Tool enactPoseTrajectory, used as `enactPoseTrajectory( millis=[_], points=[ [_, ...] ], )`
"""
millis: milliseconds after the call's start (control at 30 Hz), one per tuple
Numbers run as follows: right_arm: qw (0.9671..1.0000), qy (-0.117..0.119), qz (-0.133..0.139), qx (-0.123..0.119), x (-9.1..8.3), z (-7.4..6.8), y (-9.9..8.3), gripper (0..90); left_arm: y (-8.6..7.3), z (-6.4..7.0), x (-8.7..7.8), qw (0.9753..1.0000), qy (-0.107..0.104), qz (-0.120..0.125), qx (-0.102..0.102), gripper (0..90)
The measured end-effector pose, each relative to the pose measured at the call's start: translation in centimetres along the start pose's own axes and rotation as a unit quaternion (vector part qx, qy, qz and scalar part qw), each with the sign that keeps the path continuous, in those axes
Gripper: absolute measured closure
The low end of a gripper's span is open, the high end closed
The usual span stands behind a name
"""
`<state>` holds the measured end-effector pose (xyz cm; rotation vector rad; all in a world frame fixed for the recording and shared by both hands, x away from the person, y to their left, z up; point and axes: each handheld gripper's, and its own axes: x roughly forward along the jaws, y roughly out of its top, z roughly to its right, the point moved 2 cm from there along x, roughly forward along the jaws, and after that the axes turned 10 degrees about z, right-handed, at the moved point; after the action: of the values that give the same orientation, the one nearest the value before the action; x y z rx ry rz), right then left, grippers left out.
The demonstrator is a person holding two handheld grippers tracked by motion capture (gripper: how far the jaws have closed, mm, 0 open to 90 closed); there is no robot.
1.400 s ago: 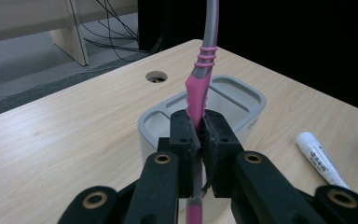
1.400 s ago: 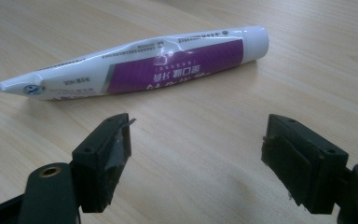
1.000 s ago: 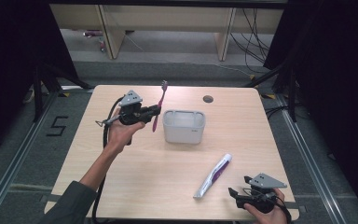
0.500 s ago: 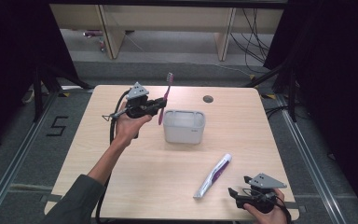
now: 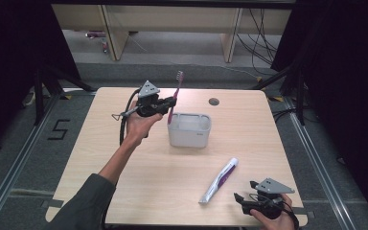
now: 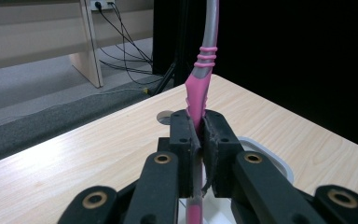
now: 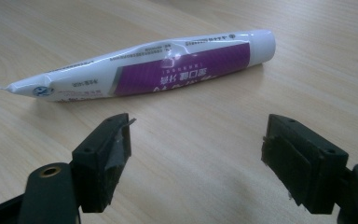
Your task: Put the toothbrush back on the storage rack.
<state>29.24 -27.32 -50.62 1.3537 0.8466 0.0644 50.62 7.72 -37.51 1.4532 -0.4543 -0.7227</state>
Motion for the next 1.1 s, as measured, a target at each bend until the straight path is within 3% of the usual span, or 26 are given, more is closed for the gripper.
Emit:
enactPoseTrajectory(
  millis=[67, 100, 167, 233, 267, 300, 667, 1100],
  points=[
    [1.0000, -0.001, 0.000, 0.000, 0.0, 0.0, 0.0, 24.0, -0.1, 0.0, 0.3, 1.0000, 0.003, 0.001, 0.001, 82.6],
    [0.9998, 0.003, -0.002, 0.022, 0.0, -0.4, -0.1, 24.0, -0.1, -0.1, 0.4, 1.0000, 0.005, 0.004, -0.002, 82.6],
    [1.0000, -0.002, 0.000, -0.002, -0.1, -0.1, 0.0, 24.0, -0.1, -0.1, 0.7, 0.9999, 0.008, 0.003, -0.006, 82.6],
    [1.0000, -0.001, 0.000, 0.000, 0.0, -0.1, 0.0, 23.9, -0.2, -0.2, 0.9, 0.9999, 0.014, 0.002, -0.006, 82.6],
    [0.9999, 0.003, -0.003, 0.017, 0.0, -0.3, 0.0, 23.9, -0.2, -0.3, 1.0, 0.9999, 0.014, 0.001, -0.006, 82.6],
    [0.9998, 0.004, -0.001, 0.018, 0.0, -0.3, -0.1, 24.0, -0.2, -0.2, 1.1, 0.9998, 0.017, 0.002, -0.004, 82.6],
    [0.9999, 0.003, -0.002, 0.014, 0.0, -0.3, 0.0, 23.9, -1.0, -0.6, 1.7, 0.9997, 0.020, 0.004, -0.009, 82.6],
    [0.9999, 0.004, 0.004, 0.012, 0.1, -0.3, -0.1, 24.0, -3.5, -0.4, 2.5, 0.9995, 0.020, -0.011, -0.022, 82.4]
  ],
)
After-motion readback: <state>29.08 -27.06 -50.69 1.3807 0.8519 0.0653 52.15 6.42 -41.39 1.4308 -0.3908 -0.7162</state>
